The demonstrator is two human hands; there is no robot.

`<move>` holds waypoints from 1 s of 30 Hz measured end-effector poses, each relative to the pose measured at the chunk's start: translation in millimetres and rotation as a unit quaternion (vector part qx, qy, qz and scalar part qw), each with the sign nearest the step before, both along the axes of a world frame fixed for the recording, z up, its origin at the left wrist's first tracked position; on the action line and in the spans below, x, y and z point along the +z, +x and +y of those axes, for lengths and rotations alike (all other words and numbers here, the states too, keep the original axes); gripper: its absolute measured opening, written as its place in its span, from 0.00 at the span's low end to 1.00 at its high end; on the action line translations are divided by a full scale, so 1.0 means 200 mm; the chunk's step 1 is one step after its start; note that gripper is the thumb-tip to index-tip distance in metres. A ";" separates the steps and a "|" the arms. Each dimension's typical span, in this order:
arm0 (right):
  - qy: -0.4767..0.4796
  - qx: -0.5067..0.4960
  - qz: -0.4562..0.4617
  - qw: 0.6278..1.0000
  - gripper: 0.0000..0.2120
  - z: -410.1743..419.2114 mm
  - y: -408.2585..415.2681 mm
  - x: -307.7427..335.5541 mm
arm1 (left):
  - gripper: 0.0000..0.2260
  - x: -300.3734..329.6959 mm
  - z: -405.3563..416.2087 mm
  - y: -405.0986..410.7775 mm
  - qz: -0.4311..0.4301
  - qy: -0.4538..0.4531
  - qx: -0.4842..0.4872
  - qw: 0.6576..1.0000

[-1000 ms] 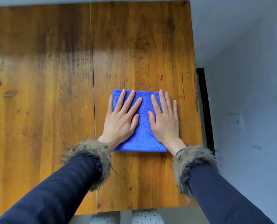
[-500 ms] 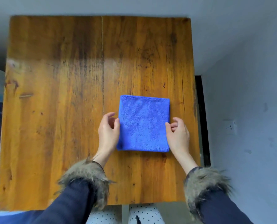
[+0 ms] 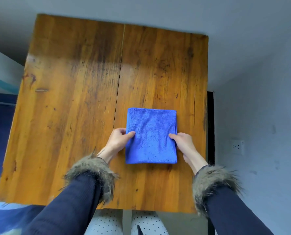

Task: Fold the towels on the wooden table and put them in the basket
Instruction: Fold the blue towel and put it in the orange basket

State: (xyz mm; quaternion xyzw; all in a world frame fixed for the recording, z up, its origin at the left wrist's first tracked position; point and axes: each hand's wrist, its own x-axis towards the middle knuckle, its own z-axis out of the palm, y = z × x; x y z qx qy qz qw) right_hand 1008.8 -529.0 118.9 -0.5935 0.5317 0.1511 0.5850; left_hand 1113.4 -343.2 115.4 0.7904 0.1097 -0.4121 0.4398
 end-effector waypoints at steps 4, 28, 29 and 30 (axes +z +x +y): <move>0.025 0.051 -0.039 0.998 0.04 0.05 -0.02 0.06 | 0.06 0.04 0.15 -0.11 0.046 -0.044 0.070 0.996; 0.156 0.600 -0.054 0.783 0.05 1.76 -0.13 0.66 | 0.07 0.60 1.70 -1.51 -0.070 -0.103 0.620 0.775; 0.155 0.614 -0.055 0.772 0.05 1.87 -0.17 0.66 | 0.07 0.61 1.78 -1.58 -0.071 -0.105 0.635 0.762; 0.156 0.624 -0.054 0.764 0.05 1.98 -0.22 0.66 | 0.06 0.61 1.86 -1.65 -0.073 -0.106 0.649 0.750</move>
